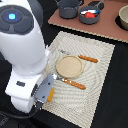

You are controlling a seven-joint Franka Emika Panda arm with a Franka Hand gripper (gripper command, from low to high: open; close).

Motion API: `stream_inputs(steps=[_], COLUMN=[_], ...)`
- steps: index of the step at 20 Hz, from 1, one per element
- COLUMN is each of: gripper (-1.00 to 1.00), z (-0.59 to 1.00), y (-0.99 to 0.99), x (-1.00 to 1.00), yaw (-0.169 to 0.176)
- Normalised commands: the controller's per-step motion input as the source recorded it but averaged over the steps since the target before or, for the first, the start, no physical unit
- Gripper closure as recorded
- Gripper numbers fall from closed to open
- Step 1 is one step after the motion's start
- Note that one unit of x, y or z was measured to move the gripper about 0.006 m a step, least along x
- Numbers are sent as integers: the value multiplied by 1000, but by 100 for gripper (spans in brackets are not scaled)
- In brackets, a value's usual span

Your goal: Interact with the objects in diverse but meaningful ways.

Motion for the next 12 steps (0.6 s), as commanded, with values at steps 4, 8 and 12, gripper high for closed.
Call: stream_inputs(steps=[4, 8, 12], gripper=[-100, -100, -100], z=[841, 717, 573], y=[526, 721, 703], x=[103, 465, 527], yaw=[10, 24, 2])
